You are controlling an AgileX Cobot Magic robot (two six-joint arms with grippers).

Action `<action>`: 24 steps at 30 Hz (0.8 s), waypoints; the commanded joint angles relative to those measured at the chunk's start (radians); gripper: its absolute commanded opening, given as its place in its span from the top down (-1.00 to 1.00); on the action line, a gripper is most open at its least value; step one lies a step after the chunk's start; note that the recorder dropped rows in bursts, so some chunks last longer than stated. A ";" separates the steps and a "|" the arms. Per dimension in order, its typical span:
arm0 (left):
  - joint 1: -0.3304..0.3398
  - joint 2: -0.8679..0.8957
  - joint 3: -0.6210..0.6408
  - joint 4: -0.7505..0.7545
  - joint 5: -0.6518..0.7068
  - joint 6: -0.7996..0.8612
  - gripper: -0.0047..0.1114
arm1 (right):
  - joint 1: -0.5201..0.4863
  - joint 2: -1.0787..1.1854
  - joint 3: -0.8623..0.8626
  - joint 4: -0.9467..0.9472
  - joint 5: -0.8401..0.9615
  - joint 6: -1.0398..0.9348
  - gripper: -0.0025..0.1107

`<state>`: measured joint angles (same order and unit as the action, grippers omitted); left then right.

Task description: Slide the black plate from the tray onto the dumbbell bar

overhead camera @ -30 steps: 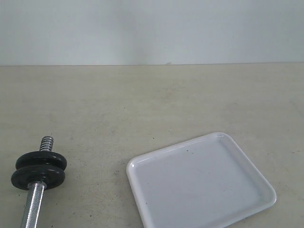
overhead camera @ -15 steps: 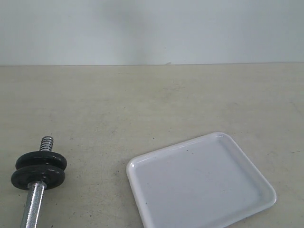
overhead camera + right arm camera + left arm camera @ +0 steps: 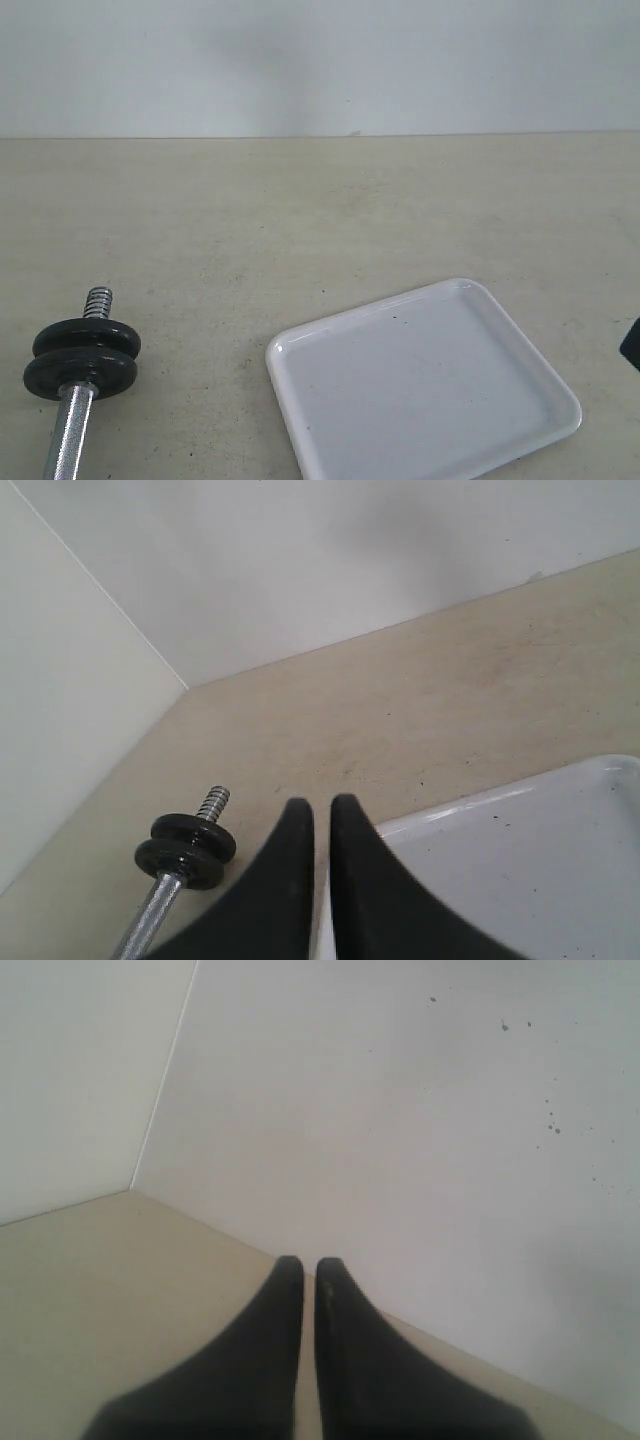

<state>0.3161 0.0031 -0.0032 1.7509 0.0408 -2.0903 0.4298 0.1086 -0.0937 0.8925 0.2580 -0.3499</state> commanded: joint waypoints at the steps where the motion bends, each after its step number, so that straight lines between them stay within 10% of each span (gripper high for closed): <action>1: 0.003 -0.003 0.003 -0.006 0.009 0.004 0.84 | -0.001 -0.006 0.004 -0.002 0.006 0.003 0.91; 7: 0.003 -0.003 0.003 -0.006 0.009 0.004 0.84 | -0.001 -0.006 0.004 -0.010 0.005 0.003 0.91; 13: 0.003 -0.003 0.003 -0.006 0.009 0.004 0.84 | -0.001 -0.006 0.004 -0.937 0.008 0.003 0.91; 24: 0.003 -0.003 0.003 -0.006 0.009 0.004 0.84 | -0.001 -0.006 0.094 -0.812 -0.157 0.012 0.91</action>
<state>0.3161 0.0031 -0.0032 1.7509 0.0408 -2.0903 0.4298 0.1086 -0.0055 0.0683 0.0981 -0.3397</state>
